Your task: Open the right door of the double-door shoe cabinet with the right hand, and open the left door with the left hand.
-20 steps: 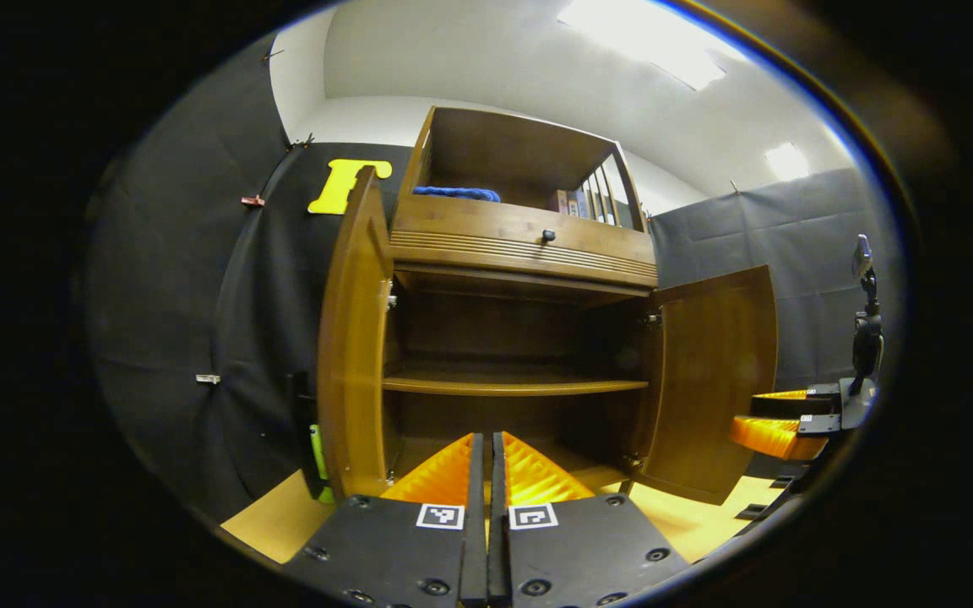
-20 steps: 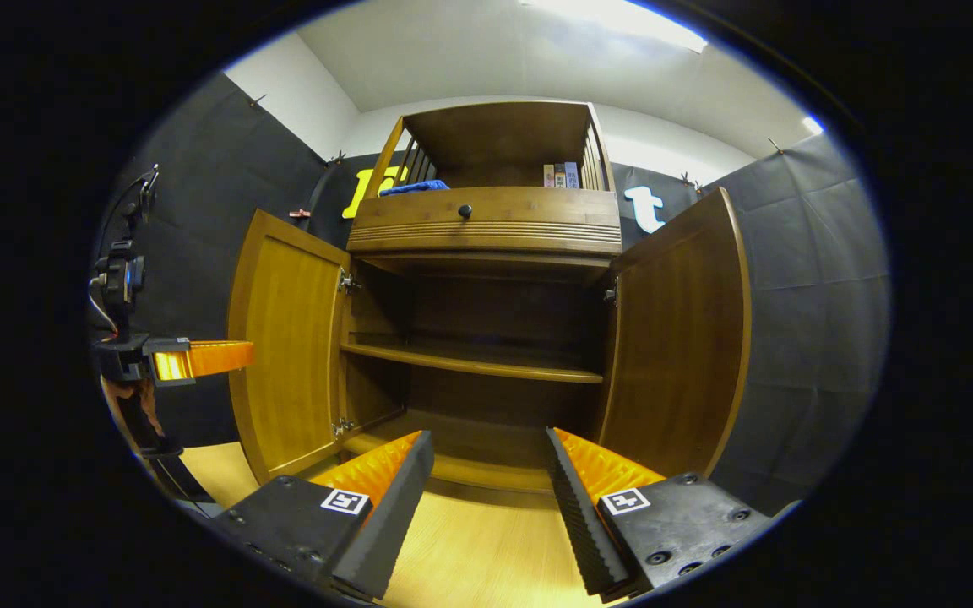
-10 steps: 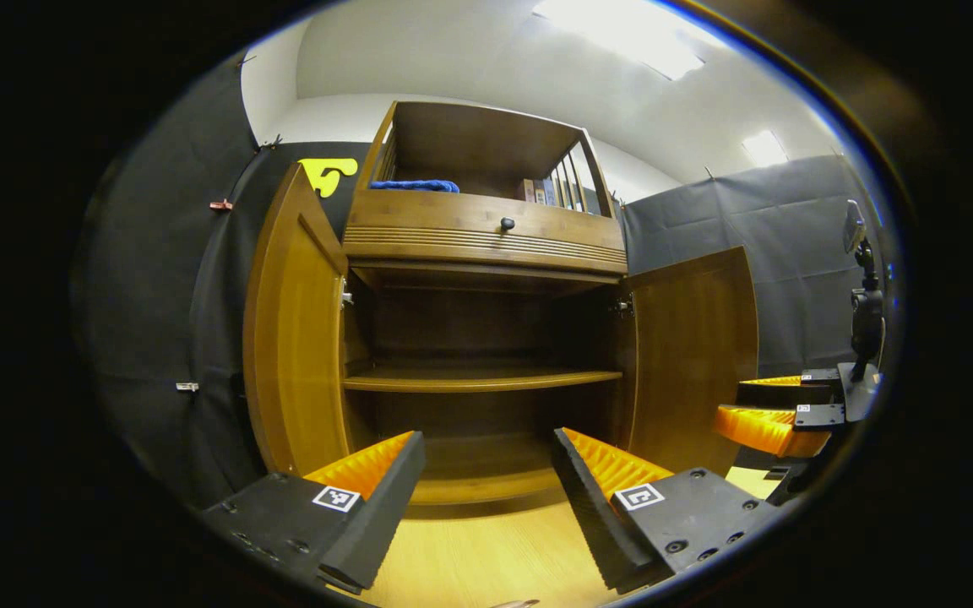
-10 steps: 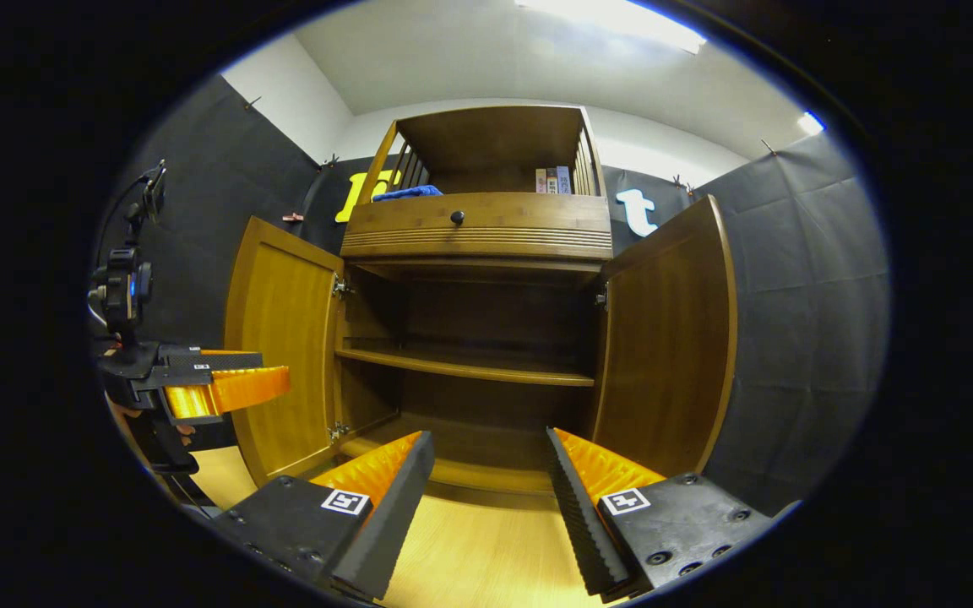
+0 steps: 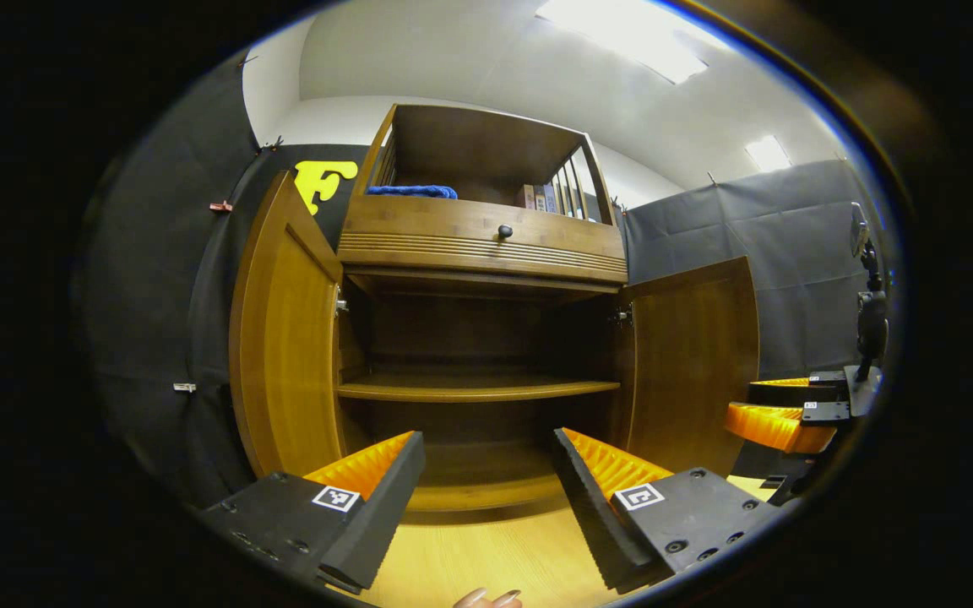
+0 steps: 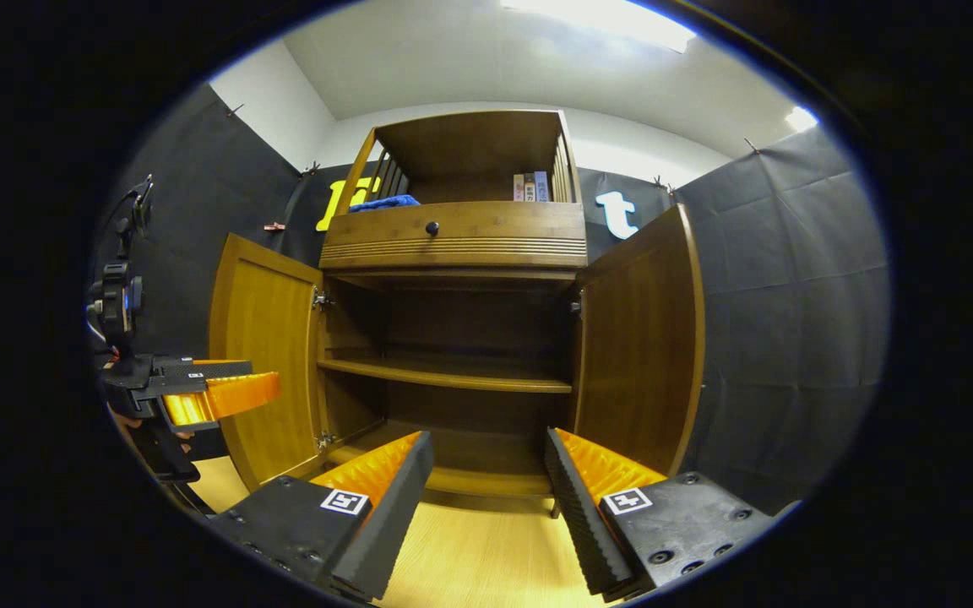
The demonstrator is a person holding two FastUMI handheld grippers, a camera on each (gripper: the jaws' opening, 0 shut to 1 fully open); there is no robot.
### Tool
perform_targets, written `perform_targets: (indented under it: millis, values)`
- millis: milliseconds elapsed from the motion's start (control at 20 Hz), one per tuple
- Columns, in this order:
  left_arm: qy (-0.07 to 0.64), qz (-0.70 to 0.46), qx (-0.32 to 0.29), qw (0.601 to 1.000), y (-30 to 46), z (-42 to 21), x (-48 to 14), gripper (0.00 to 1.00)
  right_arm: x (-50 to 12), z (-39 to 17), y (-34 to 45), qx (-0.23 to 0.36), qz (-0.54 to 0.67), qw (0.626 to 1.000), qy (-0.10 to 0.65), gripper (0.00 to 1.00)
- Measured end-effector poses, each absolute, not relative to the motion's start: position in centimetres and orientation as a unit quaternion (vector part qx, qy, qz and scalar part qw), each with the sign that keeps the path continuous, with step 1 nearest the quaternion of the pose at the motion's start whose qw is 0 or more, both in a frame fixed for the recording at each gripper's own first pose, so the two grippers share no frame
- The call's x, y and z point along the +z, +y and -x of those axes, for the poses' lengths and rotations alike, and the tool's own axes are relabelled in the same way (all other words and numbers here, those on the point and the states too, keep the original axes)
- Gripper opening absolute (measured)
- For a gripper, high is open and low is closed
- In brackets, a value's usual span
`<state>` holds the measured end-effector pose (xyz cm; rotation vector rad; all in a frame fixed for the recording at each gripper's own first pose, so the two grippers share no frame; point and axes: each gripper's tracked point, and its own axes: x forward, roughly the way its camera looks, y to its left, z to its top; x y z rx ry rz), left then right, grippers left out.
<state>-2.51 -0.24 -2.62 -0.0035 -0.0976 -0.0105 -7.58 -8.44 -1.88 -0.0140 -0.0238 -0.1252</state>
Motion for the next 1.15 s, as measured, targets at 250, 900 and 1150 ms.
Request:
perform_targets:
  millis: [250, 900, 1150]
  values:
    - [-0.041, 0.003, -0.012, 0.999, -1.2, 1.9, -2.9, 0.94, -2.1, 7.9, -9.2, -0.073, 0.009, 0.997, -0.013, 0.85]
    - [-0.039, -0.001, -0.013, 0.999, -1.8, 2.7, -3.0, 0.94, -2.6, 8.1, -8.5, -0.062, 0.005, 0.998, -0.008, 0.99]
    - [-0.033, -0.002, -0.015, 0.999, -1.6, 2.7, -3.6, 0.94, -2.6, 7.9, -8.4, -0.064, 0.004, 0.998, -0.008, 0.99]
